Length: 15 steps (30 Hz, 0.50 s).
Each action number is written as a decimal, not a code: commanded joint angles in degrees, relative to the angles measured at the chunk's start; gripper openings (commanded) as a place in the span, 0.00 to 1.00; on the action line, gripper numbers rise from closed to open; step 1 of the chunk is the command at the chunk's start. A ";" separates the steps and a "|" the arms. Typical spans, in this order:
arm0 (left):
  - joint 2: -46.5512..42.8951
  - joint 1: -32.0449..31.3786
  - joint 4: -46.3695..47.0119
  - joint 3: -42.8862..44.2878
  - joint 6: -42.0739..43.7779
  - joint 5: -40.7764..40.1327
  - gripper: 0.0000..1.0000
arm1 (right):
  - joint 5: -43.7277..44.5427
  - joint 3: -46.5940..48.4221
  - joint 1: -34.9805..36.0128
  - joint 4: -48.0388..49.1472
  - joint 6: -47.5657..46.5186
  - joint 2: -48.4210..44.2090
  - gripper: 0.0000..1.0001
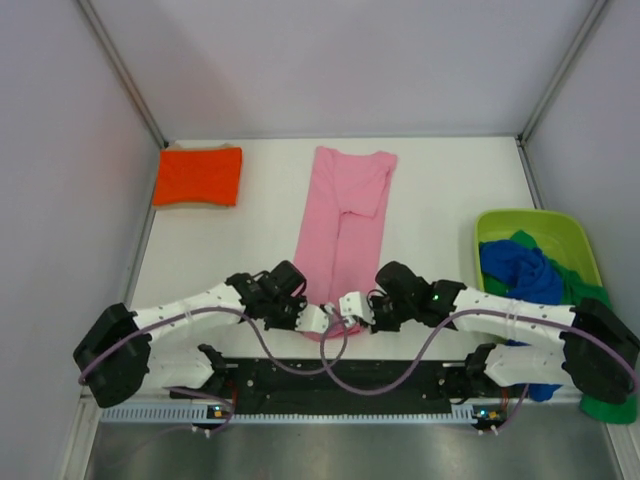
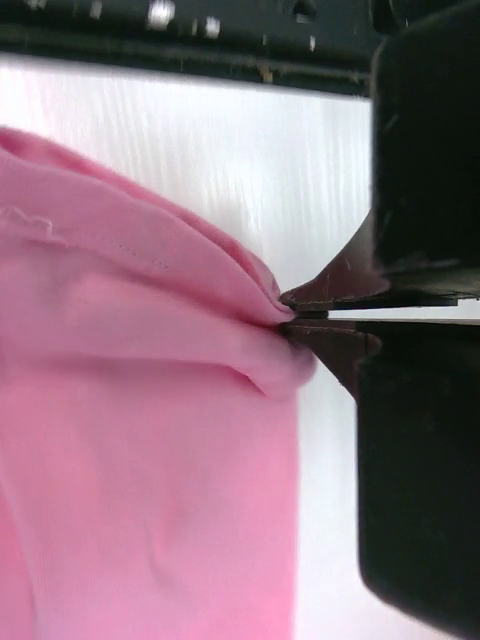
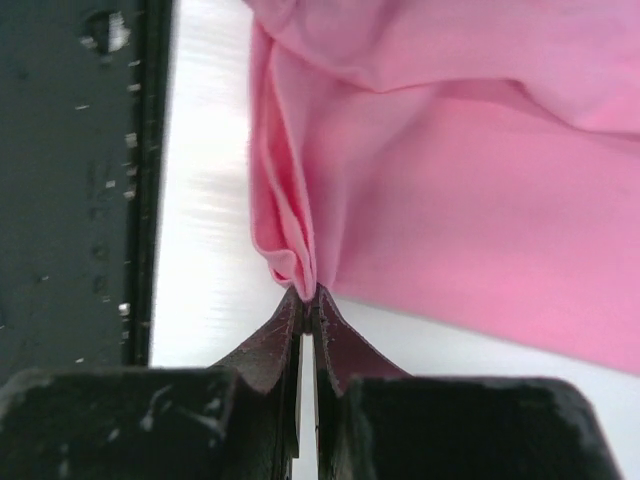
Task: Fold and stack the t-shirts
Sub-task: Fold the folded rectangular tshirt in 1/3 of the way
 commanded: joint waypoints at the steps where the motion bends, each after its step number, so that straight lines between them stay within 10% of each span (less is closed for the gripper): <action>1: 2.16 6.89 1.04 11.15 -5.05 -1.81 0.00 | 2.41 6.00 -5.83 4.28 3.07 -1.28 0.00; 15: 33.01 23.42 -0.72 48.06 -14.19 -1.62 0.00 | 4.69 16.98 -24.46 18.43 -5.10 15.75 0.00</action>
